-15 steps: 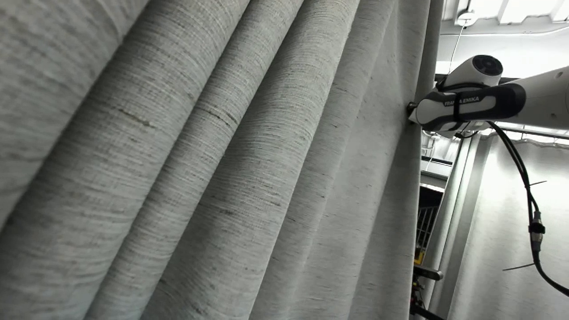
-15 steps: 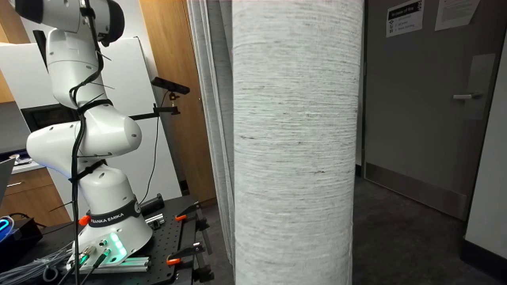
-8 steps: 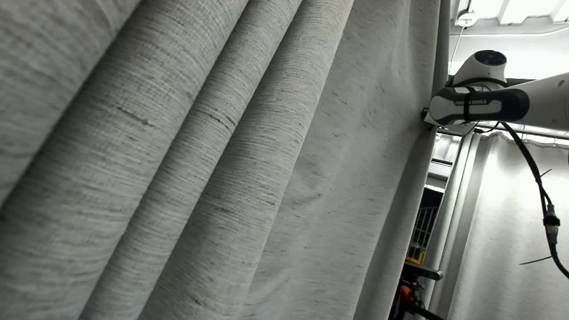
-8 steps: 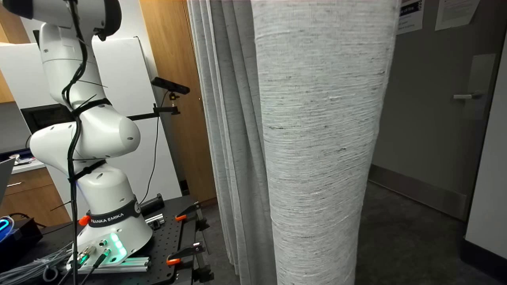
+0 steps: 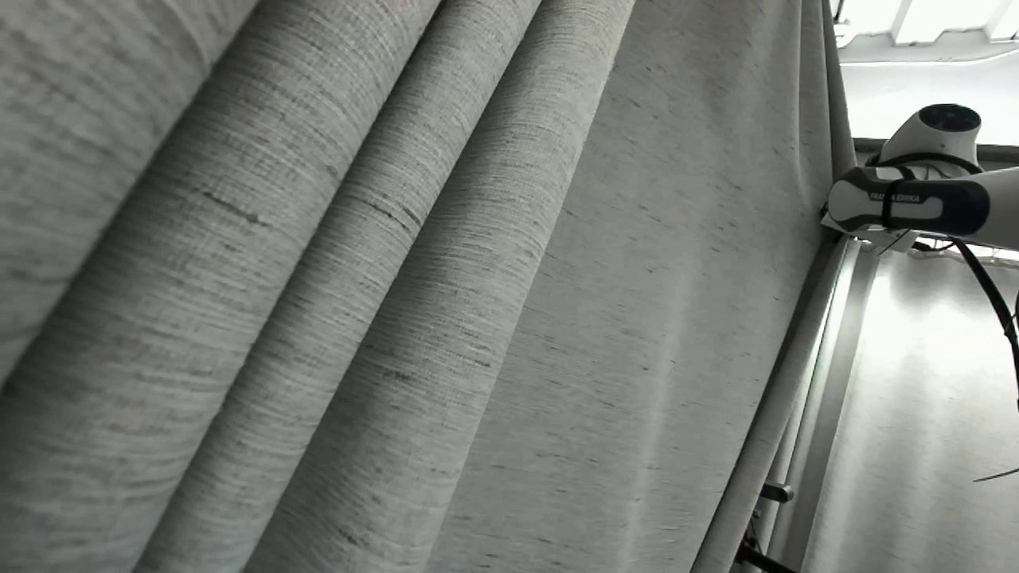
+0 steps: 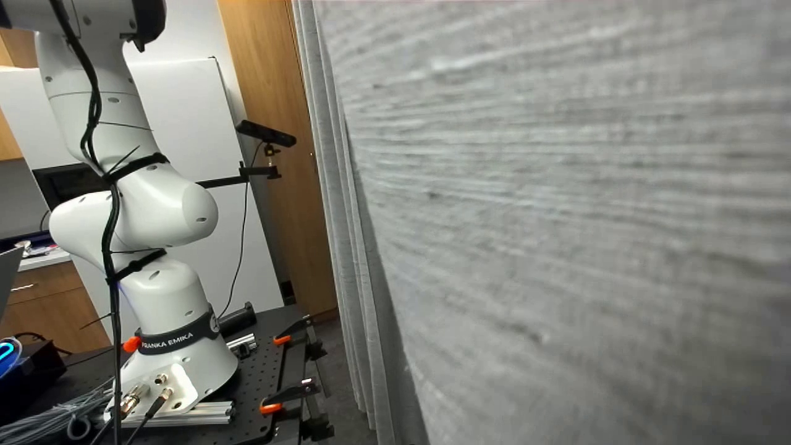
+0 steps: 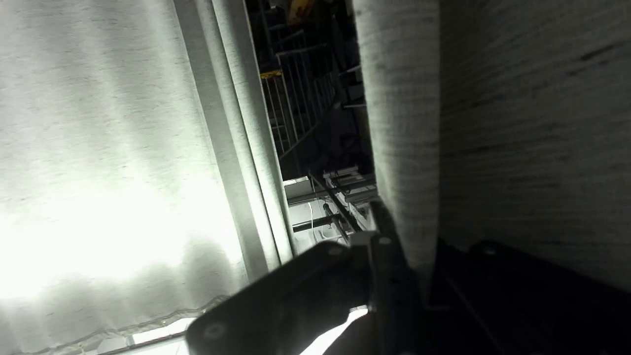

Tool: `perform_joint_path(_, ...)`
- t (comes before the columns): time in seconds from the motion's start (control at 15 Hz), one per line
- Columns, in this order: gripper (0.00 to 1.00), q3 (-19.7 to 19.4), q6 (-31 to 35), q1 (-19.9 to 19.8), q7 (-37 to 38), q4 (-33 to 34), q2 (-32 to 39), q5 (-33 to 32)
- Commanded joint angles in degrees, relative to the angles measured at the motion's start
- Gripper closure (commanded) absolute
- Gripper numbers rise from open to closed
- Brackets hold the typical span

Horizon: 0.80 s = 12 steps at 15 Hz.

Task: Draw the light grey curtain closed

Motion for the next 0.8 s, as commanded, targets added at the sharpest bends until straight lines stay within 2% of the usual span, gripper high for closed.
perform_joint_path(0.0, 1.0, 1.66, -6.46, 0.46, 2.88, 3.1, 4.32, -4.48)
perform_joint_path(0.13, 1.0, 3.63, -5.5, 2.26, 3.05, 2.84, 4.71, -6.82)
perform_joint_path(0.47, 1.0, 9.96, -1.0, 8.12, -4.7, -1.02, 3.31, -12.46)
perform_joint_path(0.73, 1.0, 14.1, -3.57, 11.94, -11.93, -0.22, 5.57, -13.36)
